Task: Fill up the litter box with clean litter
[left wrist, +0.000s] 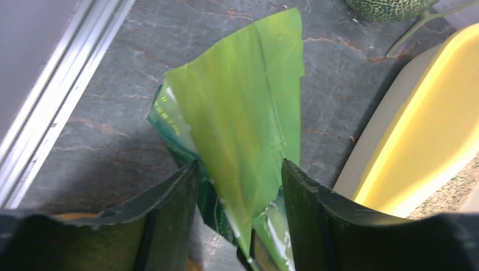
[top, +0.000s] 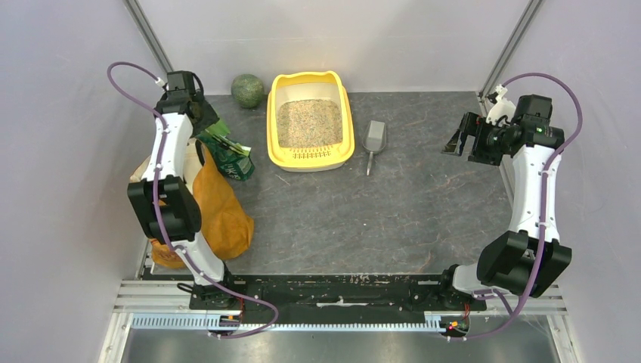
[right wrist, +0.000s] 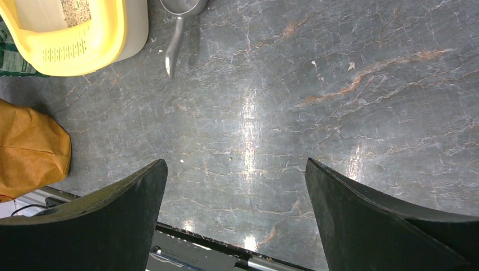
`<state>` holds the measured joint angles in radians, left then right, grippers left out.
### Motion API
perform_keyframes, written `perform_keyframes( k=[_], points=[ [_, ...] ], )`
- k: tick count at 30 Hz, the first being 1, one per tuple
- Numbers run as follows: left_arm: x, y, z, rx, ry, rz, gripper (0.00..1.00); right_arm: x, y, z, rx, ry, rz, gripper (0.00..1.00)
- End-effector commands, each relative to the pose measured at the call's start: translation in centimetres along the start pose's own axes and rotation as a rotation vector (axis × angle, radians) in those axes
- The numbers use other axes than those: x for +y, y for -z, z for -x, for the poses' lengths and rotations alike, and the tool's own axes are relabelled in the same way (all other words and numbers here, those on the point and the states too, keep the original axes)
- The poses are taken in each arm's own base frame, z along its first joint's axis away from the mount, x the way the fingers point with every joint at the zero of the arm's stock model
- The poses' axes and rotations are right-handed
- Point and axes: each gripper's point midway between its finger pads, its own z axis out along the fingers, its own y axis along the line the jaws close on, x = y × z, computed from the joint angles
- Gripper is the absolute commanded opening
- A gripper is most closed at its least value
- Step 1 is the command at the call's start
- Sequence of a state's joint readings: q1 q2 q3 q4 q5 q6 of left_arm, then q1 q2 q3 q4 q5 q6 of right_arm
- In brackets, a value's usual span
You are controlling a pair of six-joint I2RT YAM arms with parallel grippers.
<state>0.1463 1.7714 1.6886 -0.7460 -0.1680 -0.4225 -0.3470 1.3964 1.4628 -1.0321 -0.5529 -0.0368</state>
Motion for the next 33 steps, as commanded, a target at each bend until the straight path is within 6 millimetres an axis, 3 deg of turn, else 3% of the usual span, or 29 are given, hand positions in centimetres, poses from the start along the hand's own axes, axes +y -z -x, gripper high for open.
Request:
perform_keyframes(
  k=[1,4,7,8,9,14,20,26,29,33],
  points=[
    [-1.7,-2.0,0.1,-0.004,0.072,-0.053,0.56,0.0,-0.2,0.6,-0.019,0.01,0.007,0.99],
    [-1.3,-2.6,-0.4,0.026,0.111,-0.032,0.33,-0.1,-0.3,0.6,-0.016,0.01,0.006,0.99],
    [-1.2,-2.3,-0.5,0.046,0.136,-0.027,0.2,-0.1,-0.4,0.6,-0.014,0.009,0.008,0.99],
    [-1.1,-2.0,-0.4,0.054,0.144,-0.02,0.08,-0.1,-0.4,0.6,-0.014,0.009,0.008,0.99],
    [-1.1,-1.6,-0.3,0.062,0.155,-0.023,0.02,-0.1,-0.4,0.7,-0.016,0.009,0.008,0.99],
    [-1.9,2.4,2.7,-0.009,0.247,-0.149,0.02,0.1,-0.4,0.8,-0.019,0.007,0.017,0.99],
    [-5.5,10.2,8.4,-0.19,0.231,-0.393,0.02,0.3,-0.4,0.9,-0.019,0.003,0.032,0.99],
    [-8.4,15.0,11.5,-0.262,0.201,-0.545,0.02,0.5,-0.4,1.1,-0.023,0.001,0.043,0.99],
    [-11.0,18.2,12.6,-0.311,0.139,-0.634,0.02,0.7,-0.2,1.2,-0.029,0.0,0.048,0.99],
    [-15.7,24.4,13.1,-0.406,-0.016,-0.786,0.02,1.4,0.0,1.5,-0.032,-0.01,0.077,0.99]
  ],
)
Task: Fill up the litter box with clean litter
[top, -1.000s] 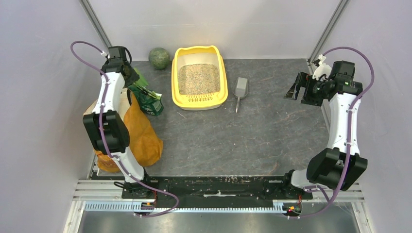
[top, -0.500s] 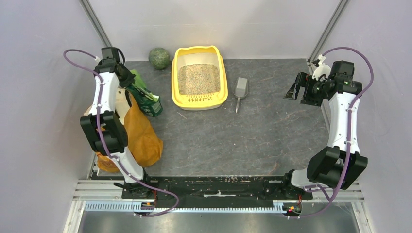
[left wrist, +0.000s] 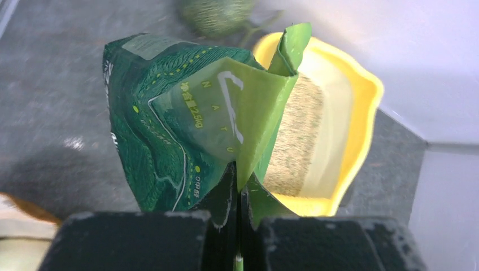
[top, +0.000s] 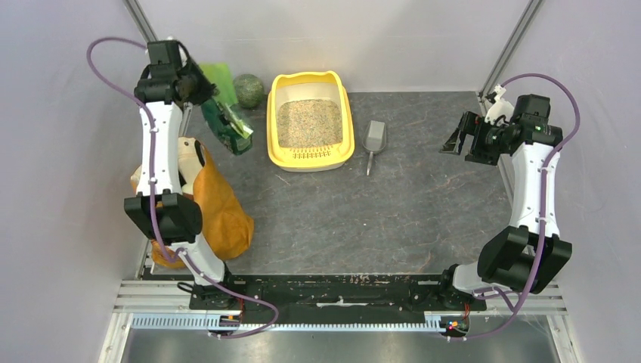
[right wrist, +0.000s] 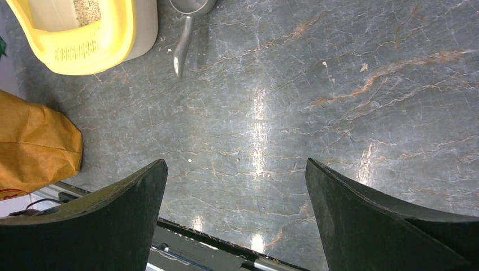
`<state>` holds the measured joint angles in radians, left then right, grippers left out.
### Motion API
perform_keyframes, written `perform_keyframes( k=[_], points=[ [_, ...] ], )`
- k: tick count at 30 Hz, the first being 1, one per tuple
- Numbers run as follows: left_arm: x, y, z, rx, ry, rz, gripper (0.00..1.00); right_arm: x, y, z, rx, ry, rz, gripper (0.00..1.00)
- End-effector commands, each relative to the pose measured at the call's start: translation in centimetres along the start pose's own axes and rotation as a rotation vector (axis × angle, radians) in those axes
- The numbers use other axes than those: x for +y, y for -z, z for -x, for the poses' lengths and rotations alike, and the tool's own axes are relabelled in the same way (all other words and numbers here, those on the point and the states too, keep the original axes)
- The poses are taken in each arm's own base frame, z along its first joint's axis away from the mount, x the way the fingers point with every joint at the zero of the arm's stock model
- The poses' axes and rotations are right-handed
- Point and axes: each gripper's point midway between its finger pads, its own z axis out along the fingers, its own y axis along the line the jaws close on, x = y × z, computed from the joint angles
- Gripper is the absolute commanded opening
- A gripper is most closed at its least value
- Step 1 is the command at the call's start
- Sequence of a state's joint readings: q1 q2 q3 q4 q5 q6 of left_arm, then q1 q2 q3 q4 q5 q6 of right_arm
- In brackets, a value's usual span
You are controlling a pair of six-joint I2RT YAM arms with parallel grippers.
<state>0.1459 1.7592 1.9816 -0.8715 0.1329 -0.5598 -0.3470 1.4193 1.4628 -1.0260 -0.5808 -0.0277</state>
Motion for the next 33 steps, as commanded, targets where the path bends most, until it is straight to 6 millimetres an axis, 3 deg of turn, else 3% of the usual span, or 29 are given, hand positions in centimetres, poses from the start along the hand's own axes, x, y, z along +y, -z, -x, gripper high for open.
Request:
perform_keyframes(
  k=[1,4,6,9,13,16,20,23,26,30,33],
  points=[
    [-15.9,12.7,6.1,-0.317,-0.241,-0.514,0.02,1.6,0.7,1.7,-0.049,0.007,0.061,0.99],
    [-21.5,15.5,1.7,-0.251,-0.403,-0.698,0.02,2.2,1.1,2.2,-0.064,-0.014,0.082,0.99],
    [-24.9,17.3,-3.6,-0.197,-0.595,-0.813,0.02,2.9,1.9,3.0,-0.094,-0.01,0.102,0.99],
    [-28.1,19.5,-11.1,-0.126,-0.836,-0.954,0.02,5.3,4.3,4.3,-0.207,0.007,0.254,0.99],
    [-30.9,21.2,-19.9,-0.026,-1.067,-1.143,0.02,6.7,7.0,4.3,-0.296,0.222,0.262,0.99],
    [-31.7,19.9,-26.5,0.1,-1.174,-1.221,0.02,6.9,8.4,3.8,-0.299,0.311,0.224,0.99],
    [-32.1,16.2,-34.3,0.26,-1.225,-1.284,0.02,6.3,8.9,2.7,-0.258,0.354,0.186,0.99],
    [-32.6,14.8,-38.2,0.278,-1.306,-1.299,0.02,6.5,9.3,1.3,-0.177,0.386,0.212,0.99],
    [-32.9,15.2,-40.7,0.332,-1.315,-1.377,0.02,6.8,9.4,0.4,-0.139,0.418,0.248,0.99],
    [-30.7,14.8,-43.7,0.424,-1.381,-1.458,0.02,6.6,8.5,-1.2,-0.114,0.442,0.289,0.99],
    [-29.2,14.1,-44.5,0.449,-1.42,-1.453,0.03,6.5,7.6,-2.7,-0.099,0.472,0.335,0.99]
  ],
)
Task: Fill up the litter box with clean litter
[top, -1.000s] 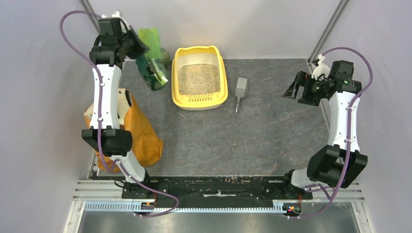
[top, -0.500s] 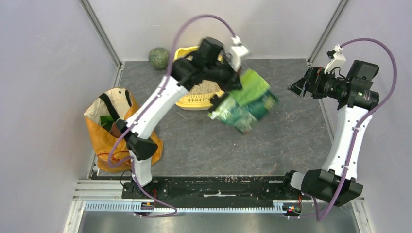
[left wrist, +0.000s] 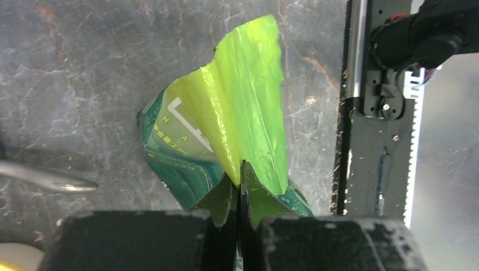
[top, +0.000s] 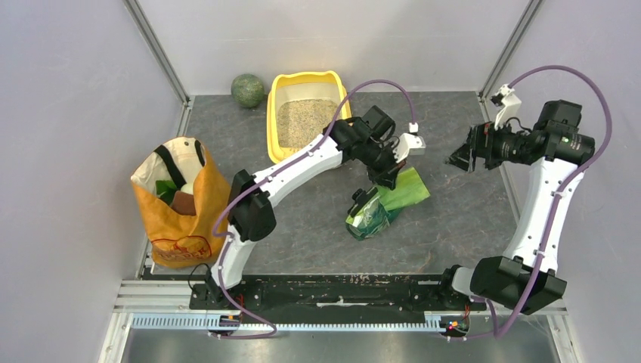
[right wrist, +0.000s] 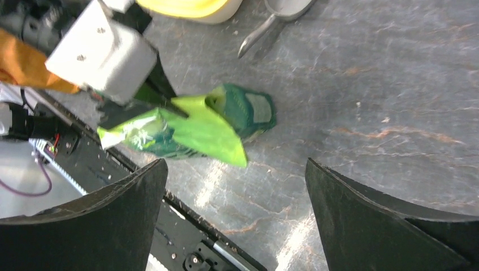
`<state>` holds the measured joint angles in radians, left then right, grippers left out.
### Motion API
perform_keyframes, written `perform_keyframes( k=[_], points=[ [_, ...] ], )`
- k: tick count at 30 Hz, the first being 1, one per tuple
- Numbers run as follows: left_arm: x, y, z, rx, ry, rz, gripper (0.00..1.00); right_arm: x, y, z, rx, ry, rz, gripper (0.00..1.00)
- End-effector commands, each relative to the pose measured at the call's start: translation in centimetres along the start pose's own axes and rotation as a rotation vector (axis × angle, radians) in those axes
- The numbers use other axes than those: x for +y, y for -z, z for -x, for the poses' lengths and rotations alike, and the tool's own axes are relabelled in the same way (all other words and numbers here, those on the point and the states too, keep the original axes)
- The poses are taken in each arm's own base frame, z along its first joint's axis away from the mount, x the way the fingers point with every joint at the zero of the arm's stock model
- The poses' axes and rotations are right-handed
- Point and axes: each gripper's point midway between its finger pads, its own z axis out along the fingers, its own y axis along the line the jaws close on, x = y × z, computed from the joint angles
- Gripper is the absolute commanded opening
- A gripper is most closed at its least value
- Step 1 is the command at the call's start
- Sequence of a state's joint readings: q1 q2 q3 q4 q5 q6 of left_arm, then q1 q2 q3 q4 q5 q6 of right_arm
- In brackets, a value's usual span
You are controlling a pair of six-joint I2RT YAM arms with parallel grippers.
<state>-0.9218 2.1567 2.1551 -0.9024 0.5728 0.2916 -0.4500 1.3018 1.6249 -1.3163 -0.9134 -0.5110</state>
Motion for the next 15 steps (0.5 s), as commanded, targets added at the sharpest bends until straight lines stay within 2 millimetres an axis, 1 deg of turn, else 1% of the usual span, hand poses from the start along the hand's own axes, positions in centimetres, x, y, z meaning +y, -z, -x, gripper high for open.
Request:
perform_keyframes(
  k=[1,2,4,7,8,9,11,13,15],
  points=[
    [-2.0,3.7,4.8,-0.185,-0.243,-0.037,0.11,1.6,-0.4,-2.2,0.01,0.071,0.101,0.96],
    [-2.2,3.9,4.5,-0.177,-0.245,-0.039,0.17,1.8,-0.5,-2.4,0.006,0.089,0.113,0.96],
    [-2.9,5.0,4.4,-0.18,-0.252,-0.041,0.37,2.0,-0.7,-2.4,-0.007,0.135,0.143,0.96],
    [-3.7,7.6,5.5,-0.246,-0.217,-0.009,0.6,2.5,-1.5,-1.9,-0.021,0.207,0.197,0.97],
    [-3.8,8.8,6.0,-0.282,-0.205,0.007,0.65,2.5,-2.0,-1.7,-0.015,0.236,0.205,0.97],
    [-3.8,9.8,6.3,-0.314,-0.19,0.021,0.72,2.8,-2.7,-1.6,0.001,0.276,0.223,0.97],
    [-3.9,11.5,6.4,-0.343,-0.168,0.051,0.73,3.1,-4.1,-1.6,0.037,0.378,0.249,0.97],
    [-3.7,13.2,5.9,-0.36,-0.098,0.066,0.74,3.5,-5.4,-1.2,0.048,0.51,0.28,0.97],
    [-3.0,15.8,5.4,-0.403,-0.017,0.08,0.75,3.9,-6.5,-0.6,0.054,0.628,0.297,0.97]
  ],
)
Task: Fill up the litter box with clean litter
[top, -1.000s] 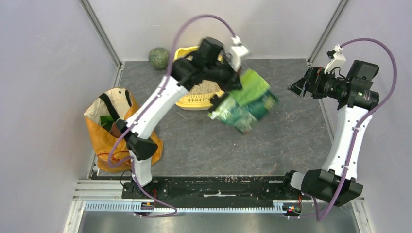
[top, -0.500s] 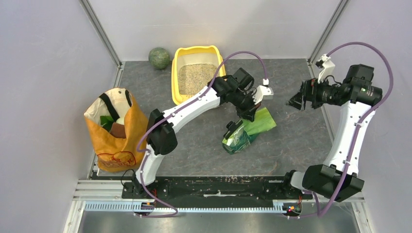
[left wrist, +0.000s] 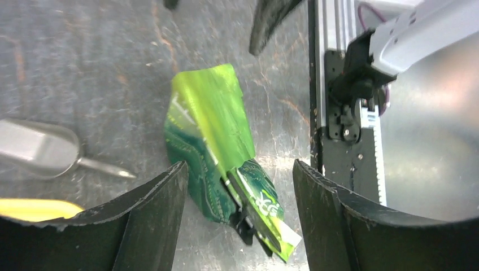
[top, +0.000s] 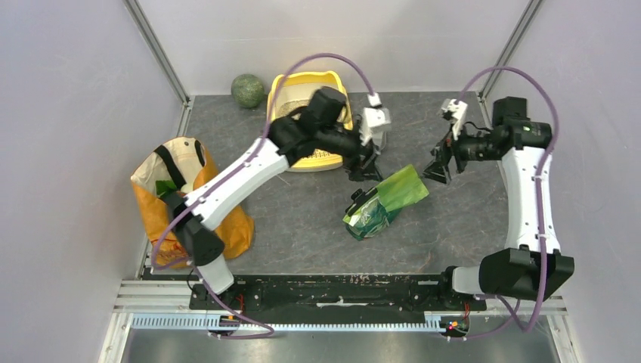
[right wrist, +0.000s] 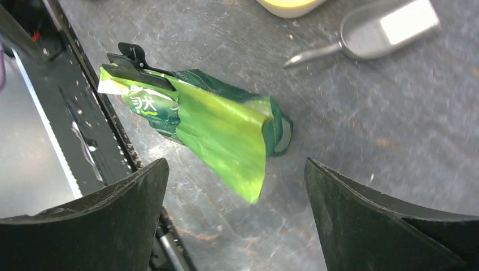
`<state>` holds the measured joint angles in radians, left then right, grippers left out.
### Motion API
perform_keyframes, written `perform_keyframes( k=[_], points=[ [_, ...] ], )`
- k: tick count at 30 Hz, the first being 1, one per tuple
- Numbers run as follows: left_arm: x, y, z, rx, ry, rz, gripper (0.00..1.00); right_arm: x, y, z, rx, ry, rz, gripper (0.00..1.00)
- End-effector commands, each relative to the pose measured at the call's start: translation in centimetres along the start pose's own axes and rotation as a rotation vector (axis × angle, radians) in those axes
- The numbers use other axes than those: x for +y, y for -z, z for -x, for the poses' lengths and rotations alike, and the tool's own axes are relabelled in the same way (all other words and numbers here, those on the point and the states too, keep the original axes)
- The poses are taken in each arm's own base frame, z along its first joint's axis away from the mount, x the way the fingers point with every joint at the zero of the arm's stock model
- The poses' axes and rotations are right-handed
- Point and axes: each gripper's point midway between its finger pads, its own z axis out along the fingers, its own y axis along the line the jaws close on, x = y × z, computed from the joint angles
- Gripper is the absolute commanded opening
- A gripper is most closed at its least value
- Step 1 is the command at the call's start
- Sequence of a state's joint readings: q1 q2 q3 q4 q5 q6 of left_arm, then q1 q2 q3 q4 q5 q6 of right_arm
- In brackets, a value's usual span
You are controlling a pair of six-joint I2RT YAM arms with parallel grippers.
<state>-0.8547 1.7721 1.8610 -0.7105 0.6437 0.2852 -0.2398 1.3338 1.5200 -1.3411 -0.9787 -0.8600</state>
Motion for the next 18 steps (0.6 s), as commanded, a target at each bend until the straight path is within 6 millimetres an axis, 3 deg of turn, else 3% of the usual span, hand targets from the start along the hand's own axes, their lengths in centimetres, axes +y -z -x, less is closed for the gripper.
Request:
perform_keyframes(
  k=[1,7,11,14,18],
  points=[
    [1.7,6.0,2.4,-0.161,0.132,0.078,0.75,-0.9,-2.0,2.4,0.027,0.355,0.021,0.97],
    [7.0,11.3,-3.3,-0.131,0.179,0.328,0.74,0.6,-6.6,1.5,0.146,0.616,0.174,0.97],
    [14.5,14.0,-6.7,-0.116,0.337,0.587,0.7,1.0,-9.5,0.1,0.206,0.683,0.245,0.88],
    [19.6,14.6,-8.7,-0.041,0.327,0.777,0.64,1.2,-10.7,-1.4,0.268,0.721,0.294,0.82],
    [24.4,13.0,-11.7,0.09,0.246,0.839,0.56,1.8,-10.9,-3.7,0.356,0.714,0.388,0.64]
  ],
)
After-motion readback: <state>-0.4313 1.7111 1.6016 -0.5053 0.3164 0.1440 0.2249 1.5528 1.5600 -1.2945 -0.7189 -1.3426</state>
